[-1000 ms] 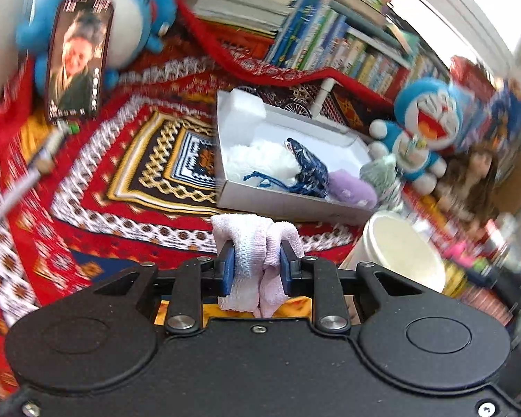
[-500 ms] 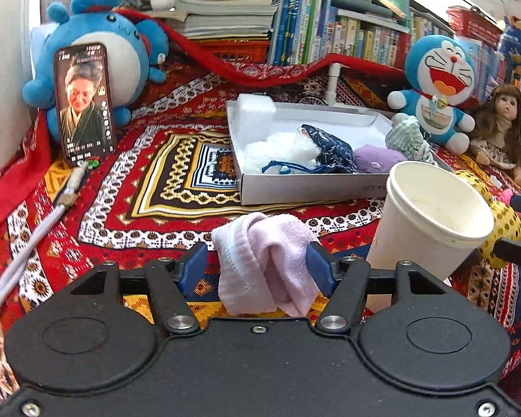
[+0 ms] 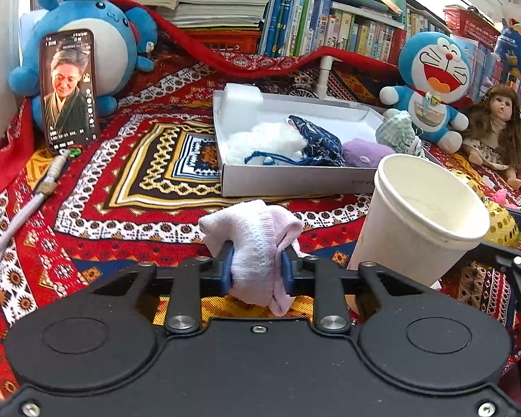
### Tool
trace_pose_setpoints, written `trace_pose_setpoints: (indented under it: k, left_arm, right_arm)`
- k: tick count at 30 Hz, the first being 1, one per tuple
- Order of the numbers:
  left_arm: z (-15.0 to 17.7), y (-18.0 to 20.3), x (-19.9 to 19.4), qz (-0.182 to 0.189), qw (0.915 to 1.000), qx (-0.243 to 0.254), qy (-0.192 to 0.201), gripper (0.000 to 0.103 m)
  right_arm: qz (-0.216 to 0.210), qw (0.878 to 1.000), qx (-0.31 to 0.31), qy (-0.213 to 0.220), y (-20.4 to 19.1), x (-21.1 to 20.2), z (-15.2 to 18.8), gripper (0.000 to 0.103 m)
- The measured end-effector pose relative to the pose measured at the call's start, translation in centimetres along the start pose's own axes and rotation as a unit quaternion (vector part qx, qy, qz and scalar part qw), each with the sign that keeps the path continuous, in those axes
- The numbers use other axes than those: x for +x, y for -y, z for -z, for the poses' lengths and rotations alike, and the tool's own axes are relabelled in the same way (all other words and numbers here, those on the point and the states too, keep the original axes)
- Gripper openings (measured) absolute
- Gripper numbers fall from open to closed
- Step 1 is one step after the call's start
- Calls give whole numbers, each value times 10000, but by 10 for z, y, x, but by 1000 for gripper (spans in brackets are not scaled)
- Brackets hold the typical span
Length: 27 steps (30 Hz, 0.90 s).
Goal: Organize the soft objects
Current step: 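Lift the pink cloth with the left tool while the right tool lifts the gold pillow, then lower the pink cloth into the box with the left tool while the right tool drops the gold pillow in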
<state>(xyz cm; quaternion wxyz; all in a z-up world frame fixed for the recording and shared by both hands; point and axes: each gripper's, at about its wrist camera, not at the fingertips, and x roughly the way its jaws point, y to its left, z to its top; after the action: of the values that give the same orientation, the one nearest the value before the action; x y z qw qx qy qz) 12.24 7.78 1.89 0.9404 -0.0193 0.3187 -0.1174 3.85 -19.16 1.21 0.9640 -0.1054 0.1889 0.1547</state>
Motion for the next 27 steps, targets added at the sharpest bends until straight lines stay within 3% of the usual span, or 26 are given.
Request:
trace_pose_setpoints:
  k: [6,15,22,27]
  left_arm:
    - [-18,2,-13,-124,9995,184,242,21]
    - [-81,4,-18,258,9987,30,443,21]
    - [-137,24,15,418,9987,-47,305,21]
    - [-175,38,60,439,9989,-98,123,21]
  right_arm:
    - [106,9995,218,190,15,-7,-11,58]
    - [178,9980,505,342,47,6,-56,58]
    - [-117,9938,1090,174,77,52,-102,58]
    - [-333,9875,1537,-87,91,99,-121,58]
